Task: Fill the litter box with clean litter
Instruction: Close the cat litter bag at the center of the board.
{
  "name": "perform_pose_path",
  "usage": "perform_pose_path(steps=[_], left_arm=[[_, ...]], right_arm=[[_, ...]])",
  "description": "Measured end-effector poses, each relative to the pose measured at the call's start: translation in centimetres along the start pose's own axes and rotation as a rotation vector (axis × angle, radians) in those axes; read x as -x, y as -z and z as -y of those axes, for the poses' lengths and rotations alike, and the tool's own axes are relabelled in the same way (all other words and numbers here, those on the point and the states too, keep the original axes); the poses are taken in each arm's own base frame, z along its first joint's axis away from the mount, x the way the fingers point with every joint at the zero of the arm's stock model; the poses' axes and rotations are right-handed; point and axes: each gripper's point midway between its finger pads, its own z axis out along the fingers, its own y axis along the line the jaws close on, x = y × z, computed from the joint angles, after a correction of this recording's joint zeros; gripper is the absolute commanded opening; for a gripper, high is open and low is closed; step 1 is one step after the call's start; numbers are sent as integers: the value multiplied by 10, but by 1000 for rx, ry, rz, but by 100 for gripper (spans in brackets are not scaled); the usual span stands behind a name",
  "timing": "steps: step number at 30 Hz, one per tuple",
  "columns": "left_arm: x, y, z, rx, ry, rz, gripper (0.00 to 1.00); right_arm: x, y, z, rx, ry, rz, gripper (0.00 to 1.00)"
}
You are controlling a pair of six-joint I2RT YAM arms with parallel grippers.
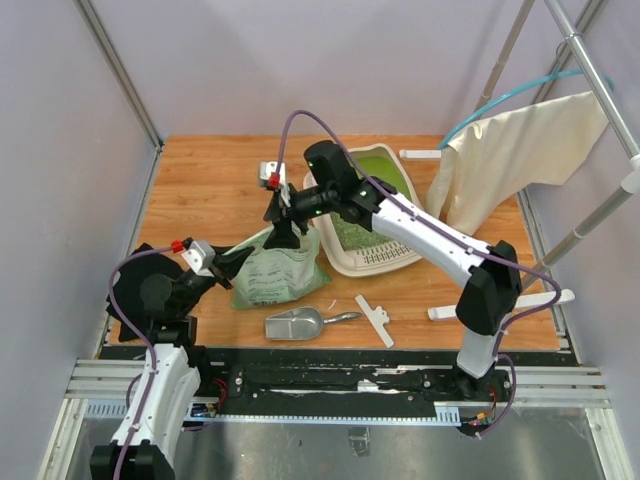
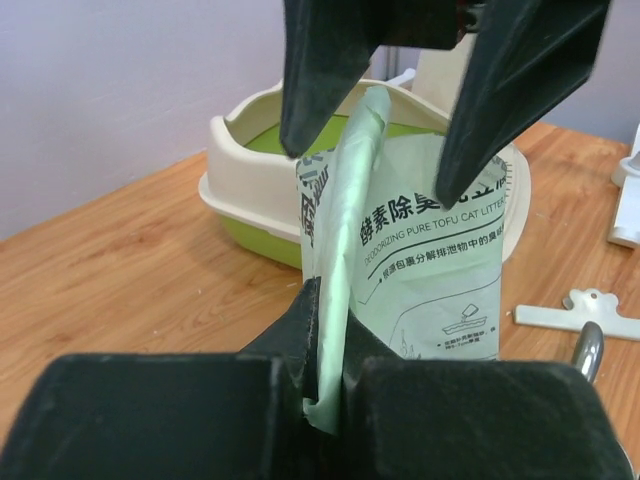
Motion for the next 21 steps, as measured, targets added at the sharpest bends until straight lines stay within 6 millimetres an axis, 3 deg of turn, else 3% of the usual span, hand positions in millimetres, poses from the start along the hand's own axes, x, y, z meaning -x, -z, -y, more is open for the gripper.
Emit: perform_pose_path(steps=[2, 6, 10, 15, 21], left_arm=[[0, 1, 0, 6, 5, 5, 1], [1, 1, 3, 2, 23, 14, 1], [3, 2, 5, -4, 42, 27, 0], [5, 4, 9, -7, 54, 39, 1], [7, 4, 11, -14, 63, 43, 0]], right_arm=[[0, 13, 0, -35, 22, 2, 73], [-6, 61, 8, -132, 62, 16, 87], [-30, 99, 12, -209, 132, -3, 93], [-65, 101, -10, -157, 228, -48, 94], [-85, 95, -8, -143, 247, -79, 87]])
